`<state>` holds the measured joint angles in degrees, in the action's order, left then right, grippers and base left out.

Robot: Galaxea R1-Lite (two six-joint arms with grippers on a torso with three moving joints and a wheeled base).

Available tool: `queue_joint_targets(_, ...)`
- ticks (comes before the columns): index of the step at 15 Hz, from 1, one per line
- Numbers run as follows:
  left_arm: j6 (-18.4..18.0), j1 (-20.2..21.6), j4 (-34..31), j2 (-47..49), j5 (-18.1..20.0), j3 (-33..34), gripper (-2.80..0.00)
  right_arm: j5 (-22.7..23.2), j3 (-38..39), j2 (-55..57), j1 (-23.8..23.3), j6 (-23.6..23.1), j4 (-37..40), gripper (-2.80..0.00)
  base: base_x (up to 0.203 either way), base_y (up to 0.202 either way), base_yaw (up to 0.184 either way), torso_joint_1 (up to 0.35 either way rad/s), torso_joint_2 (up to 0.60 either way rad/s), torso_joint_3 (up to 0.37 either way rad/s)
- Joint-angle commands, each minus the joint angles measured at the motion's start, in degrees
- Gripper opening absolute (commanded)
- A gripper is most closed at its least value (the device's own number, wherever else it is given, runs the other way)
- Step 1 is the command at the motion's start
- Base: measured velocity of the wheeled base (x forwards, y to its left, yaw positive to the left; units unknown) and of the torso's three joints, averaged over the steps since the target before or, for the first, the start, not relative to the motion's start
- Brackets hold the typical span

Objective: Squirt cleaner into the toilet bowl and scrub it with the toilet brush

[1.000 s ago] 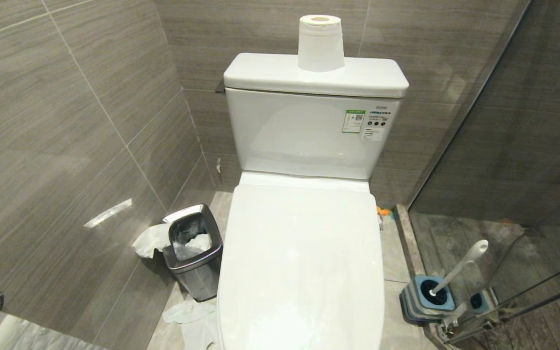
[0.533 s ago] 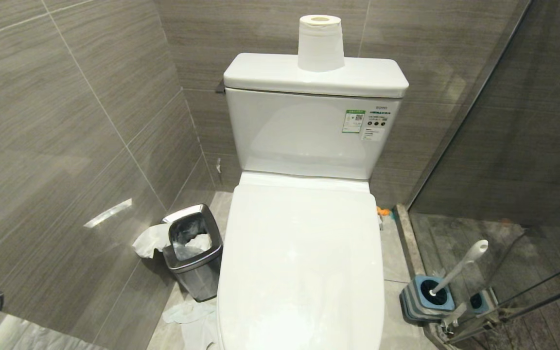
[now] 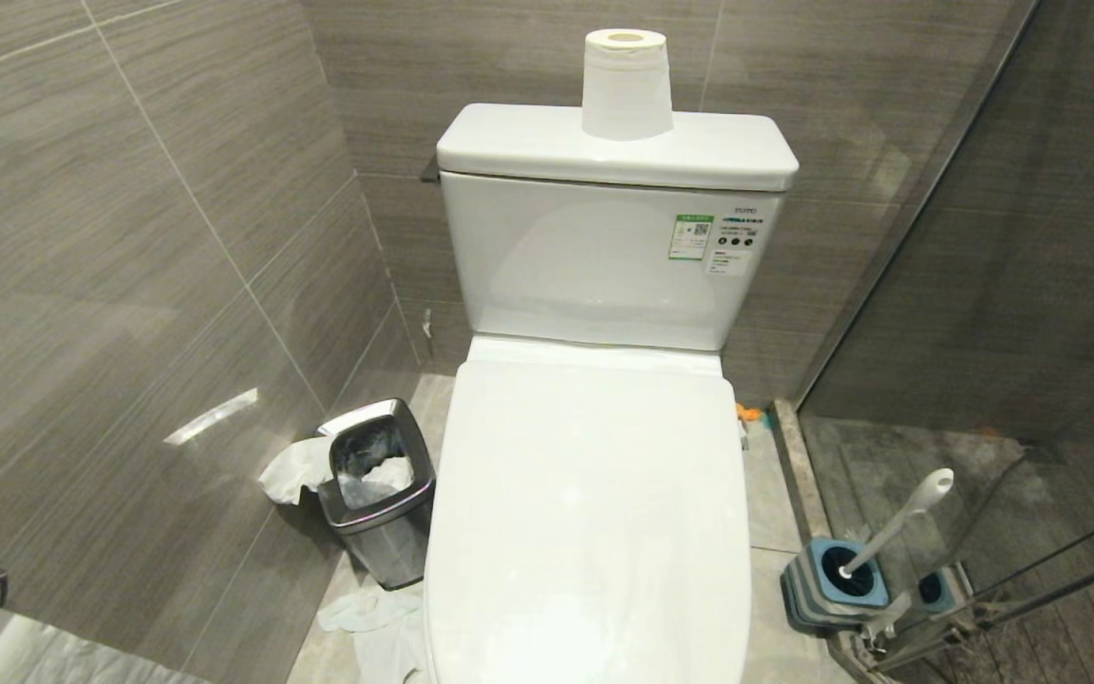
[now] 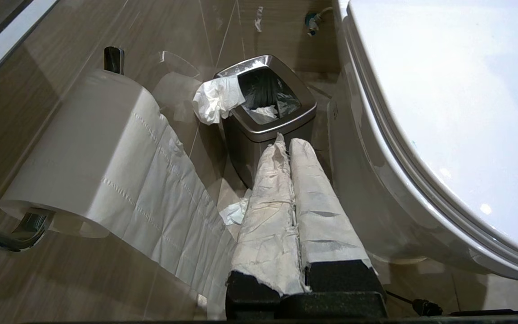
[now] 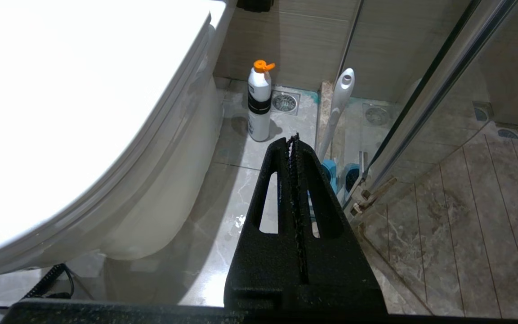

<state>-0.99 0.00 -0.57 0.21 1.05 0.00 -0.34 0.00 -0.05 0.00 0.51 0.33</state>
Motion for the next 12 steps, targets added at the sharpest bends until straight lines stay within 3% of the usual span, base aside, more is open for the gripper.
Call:
queue_joint_targets(1, 0.0, 0.0, 0.0, 0.0, 0.0, 0.2, -2.80, 0.2, 0.0, 0.0, 0.0, -0.2, 0.0, -2.80, 0.000, 0.000, 0.000, 0.000, 0.00, 0.000)
queue_joint_targets(12, 0.0, 0.0, 0.0, 0.0, 0.0, 0.2, -2.80, 0.1, 0.0, 0.0, 0.0, 0.0, 0.0, -2.80, 0.000, 0.000, 0.000, 0.000, 0.00, 0.000)
